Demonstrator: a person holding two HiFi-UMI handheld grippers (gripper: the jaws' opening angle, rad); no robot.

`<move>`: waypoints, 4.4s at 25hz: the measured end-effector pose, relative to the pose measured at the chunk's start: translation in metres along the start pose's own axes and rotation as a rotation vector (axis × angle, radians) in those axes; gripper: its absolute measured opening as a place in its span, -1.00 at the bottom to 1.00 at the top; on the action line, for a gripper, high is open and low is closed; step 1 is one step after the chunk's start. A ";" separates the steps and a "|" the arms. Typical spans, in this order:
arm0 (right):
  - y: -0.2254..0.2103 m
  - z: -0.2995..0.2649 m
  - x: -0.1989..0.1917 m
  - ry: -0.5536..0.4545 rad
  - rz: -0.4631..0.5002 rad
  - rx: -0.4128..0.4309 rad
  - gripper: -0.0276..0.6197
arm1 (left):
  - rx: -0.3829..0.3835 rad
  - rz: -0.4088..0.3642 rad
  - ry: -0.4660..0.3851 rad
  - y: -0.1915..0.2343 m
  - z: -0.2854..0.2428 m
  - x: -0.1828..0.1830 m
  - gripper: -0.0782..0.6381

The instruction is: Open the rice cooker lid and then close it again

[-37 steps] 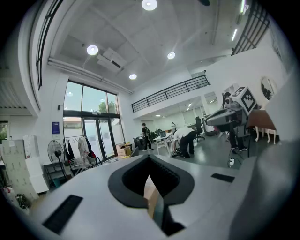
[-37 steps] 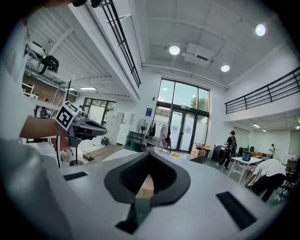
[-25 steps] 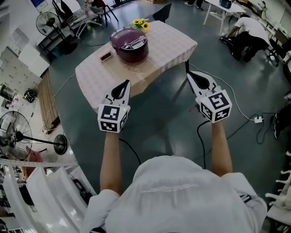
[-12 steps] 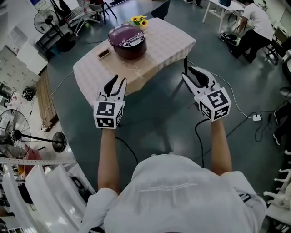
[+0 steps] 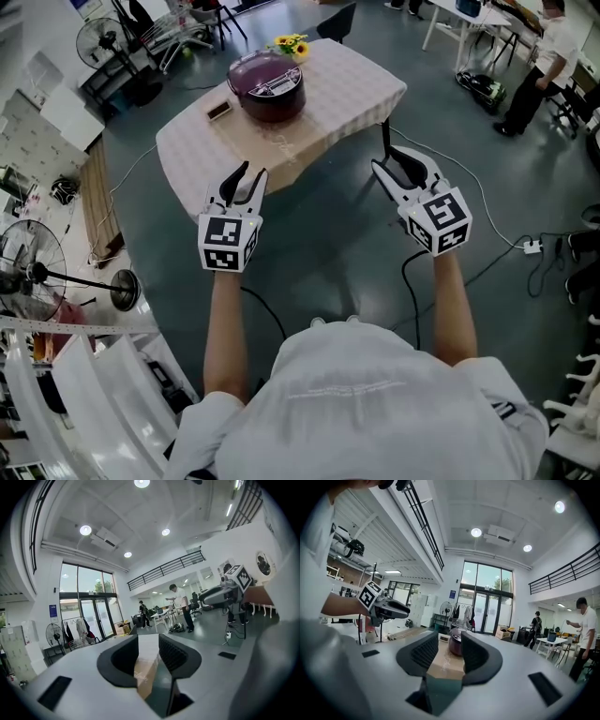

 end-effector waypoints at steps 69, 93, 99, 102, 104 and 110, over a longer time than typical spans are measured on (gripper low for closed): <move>-0.219 -0.400 -0.067 0.135 -0.001 0.198 -0.39 | -0.034 0.200 0.145 0.213 -0.376 -0.041 -0.18; -0.266 -0.484 -0.137 0.173 -0.115 0.390 -0.41 | -0.172 -0.018 0.505 0.202 -0.487 -0.068 -0.28; -0.270 -0.488 -0.148 0.194 -0.135 0.385 -0.42 | -0.193 -0.053 0.568 0.204 -0.503 -0.077 -0.59; -0.272 -0.489 -0.152 0.205 -0.141 0.380 -0.42 | -0.197 -0.083 0.617 0.203 -0.508 -0.081 -0.59; -0.273 -0.489 -0.154 0.209 -0.145 0.377 -0.43 | -0.197 -0.091 0.639 0.203 -0.509 -0.083 -0.59; -0.271 -0.492 -0.155 0.214 -0.147 0.378 -0.44 | -0.191 -0.110 0.648 0.202 -0.509 -0.082 -0.61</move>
Point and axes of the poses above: the fingertips, and each gripper's own axes: z backward along the fingers, y to its left, x out of its top, the point moved 10 cm from there along z, backward along the fingers, and after that the axes turned 7 degrees about z, right-handed, at the moved point
